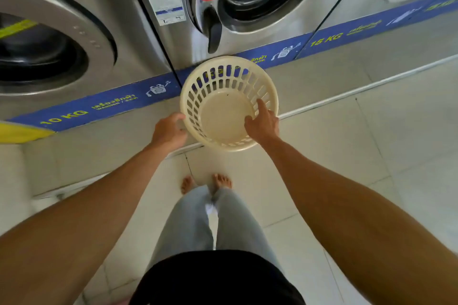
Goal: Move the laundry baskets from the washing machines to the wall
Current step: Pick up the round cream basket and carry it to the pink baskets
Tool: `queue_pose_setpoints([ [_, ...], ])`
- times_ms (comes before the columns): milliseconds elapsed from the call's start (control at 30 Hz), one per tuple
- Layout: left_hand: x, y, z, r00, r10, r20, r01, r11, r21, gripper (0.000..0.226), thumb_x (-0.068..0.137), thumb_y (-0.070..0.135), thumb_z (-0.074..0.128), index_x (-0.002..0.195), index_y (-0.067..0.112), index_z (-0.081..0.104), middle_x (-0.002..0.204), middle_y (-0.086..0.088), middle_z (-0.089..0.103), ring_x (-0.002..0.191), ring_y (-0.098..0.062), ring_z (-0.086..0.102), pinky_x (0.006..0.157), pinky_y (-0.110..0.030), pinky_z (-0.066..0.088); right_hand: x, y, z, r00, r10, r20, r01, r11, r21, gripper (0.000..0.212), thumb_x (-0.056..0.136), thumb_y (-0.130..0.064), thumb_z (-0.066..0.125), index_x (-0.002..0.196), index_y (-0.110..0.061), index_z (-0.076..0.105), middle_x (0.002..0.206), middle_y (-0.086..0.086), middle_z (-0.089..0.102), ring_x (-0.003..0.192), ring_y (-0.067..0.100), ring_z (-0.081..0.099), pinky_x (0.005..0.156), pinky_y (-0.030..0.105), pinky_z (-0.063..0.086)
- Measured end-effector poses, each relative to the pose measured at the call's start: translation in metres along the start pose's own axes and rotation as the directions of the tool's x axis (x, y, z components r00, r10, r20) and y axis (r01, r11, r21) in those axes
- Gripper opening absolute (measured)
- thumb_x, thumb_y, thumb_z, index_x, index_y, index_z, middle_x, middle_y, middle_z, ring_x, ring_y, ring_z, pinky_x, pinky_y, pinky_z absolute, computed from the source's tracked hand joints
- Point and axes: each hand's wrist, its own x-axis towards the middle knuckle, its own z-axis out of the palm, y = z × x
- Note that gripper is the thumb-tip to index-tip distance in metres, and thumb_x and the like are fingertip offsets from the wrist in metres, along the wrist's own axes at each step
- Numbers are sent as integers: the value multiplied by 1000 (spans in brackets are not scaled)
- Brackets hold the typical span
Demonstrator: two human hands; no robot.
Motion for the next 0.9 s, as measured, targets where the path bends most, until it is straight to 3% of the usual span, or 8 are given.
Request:
queue_pose_setpoints([
  [267,122,-38,77,999,-36,16,35,999,32,62,93,4,53,148,26,37,141,-17,52,124,-34,54,97,-38,47,118,53,66,984,138,-116,-147,987,-68,78,94,-36,57,156,-42,10,160,13,17,139,37,29,106,51,35],
  [400,173,-59,110,992,-112,63,113,993,-18,81,93,23,62,154,40,11,147,-14,44,127,-36,51,96,-45,48,169,86,93,962,246,-114,-253,967,-45,88,92,-41,61,155,-49,-1,163,17,3,141,42,27,108,59,37],
  [467,185,-64,122,983,-148,107,156,985,-71,91,91,28,66,152,47,0,148,-12,43,126,-37,50,92,-51,52,183,100,98,972,219,-84,-219,976,20,100,87,-40,69,155,-47,-4,157,18,14,135,45,37,103,58,44],
  [567,193,-67,136,987,-157,32,160,979,-130,92,92,17,65,154,44,2,142,-15,49,122,-35,55,90,-47,53,189,112,94,988,146,-45,-146,989,10,113,81,-20,77,155,-47,-5,140,15,31,115,38,52,89,48,53],
  [633,190,-67,135,985,-169,-20,165,977,-135,92,91,11,66,154,43,7,139,-16,51,121,-34,55,95,-46,50,181,115,89,994,89,-70,-91,995,-31,113,82,-6,72,155,-47,-3,131,14,38,102,32,54,80,42,55],
  [733,170,-75,117,966,-254,-38,240,946,-216,88,88,5,65,151,46,19,140,-10,52,121,-32,56,98,-45,51,154,105,81,994,33,-103,-41,996,-77,100,86,-5,62,157,-43,2,113,7,41,94,26,53,73,35,48],
  [833,133,-90,96,924,-367,-111,319,896,-310,85,83,-2,62,149,43,32,146,-6,49,122,-30,57,101,-39,51,116,79,72,997,21,-69,-25,998,-53,94,87,-8,57,158,-39,5,118,10,47,97,28,52,77,36,45],
  [900,98,-106,82,903,-411,-123,355,877,-325,87,79,-1,62,148,43,33,148,-8,48,118,-33,61,96,-45,54,88,59,66,1000,-1,-27,0,999,-48,96,84,-11,59,159,-39,6,126,14,50,111,35,56,88,41,46],
])
